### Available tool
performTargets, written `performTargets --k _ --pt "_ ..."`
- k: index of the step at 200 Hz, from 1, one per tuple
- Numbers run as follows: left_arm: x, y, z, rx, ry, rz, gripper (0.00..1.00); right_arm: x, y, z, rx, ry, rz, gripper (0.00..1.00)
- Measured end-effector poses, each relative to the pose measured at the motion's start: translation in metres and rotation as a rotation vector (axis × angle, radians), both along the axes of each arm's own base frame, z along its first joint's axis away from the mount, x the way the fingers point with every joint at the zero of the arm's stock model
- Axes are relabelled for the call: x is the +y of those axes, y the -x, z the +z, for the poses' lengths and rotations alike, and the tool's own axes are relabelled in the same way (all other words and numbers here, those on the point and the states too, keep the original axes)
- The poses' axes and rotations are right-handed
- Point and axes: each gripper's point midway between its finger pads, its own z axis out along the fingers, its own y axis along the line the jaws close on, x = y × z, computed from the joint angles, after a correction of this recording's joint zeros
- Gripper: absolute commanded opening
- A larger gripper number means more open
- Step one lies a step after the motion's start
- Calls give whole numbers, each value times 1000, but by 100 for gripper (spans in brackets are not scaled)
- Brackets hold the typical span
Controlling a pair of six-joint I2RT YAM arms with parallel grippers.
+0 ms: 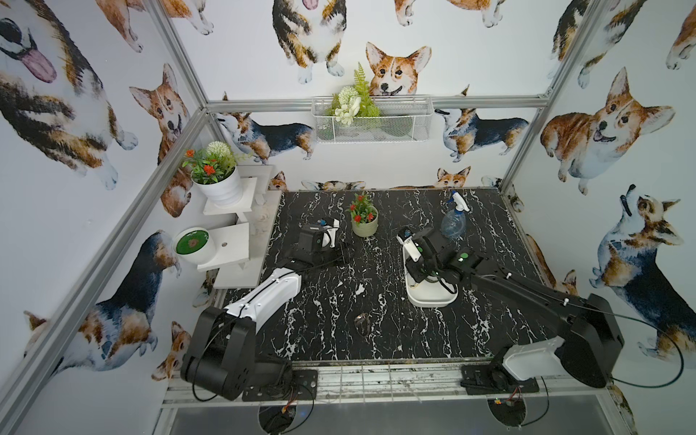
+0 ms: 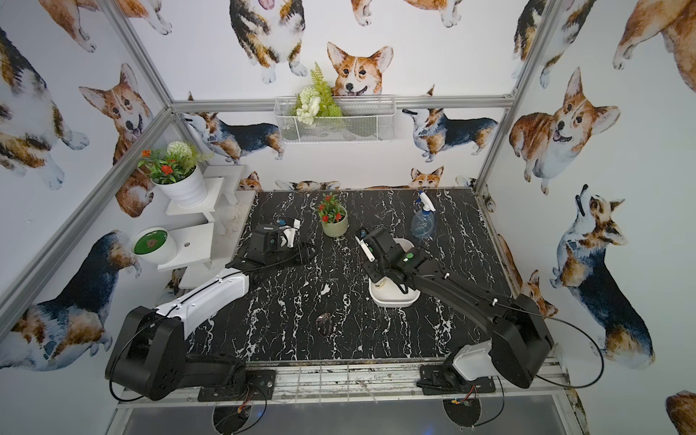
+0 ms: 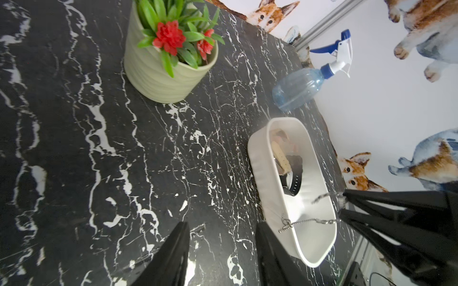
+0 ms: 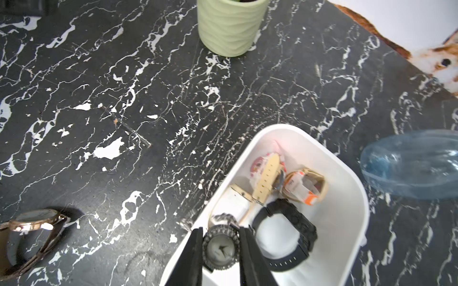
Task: Put the watch into the storage box
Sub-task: Place the watch in the storage box.
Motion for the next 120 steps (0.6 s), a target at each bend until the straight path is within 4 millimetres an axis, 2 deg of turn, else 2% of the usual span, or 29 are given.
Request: performTargets --k 34,61,90,120 --pt "-3 2 4 -20 -1 -23 49 -36 2 11 -23 -16 -79 12" --pt "-2 2 9 -41 -4 -30 49 -51 5 5 -8 -4 -119 12" --pt "-1 4 12 -56 -10 -28 49 -60 9 -29 76 31 -151 12" --pt "0 5 11 -53 -11 -27 49 -56 7 -52 141 48 -174 12"
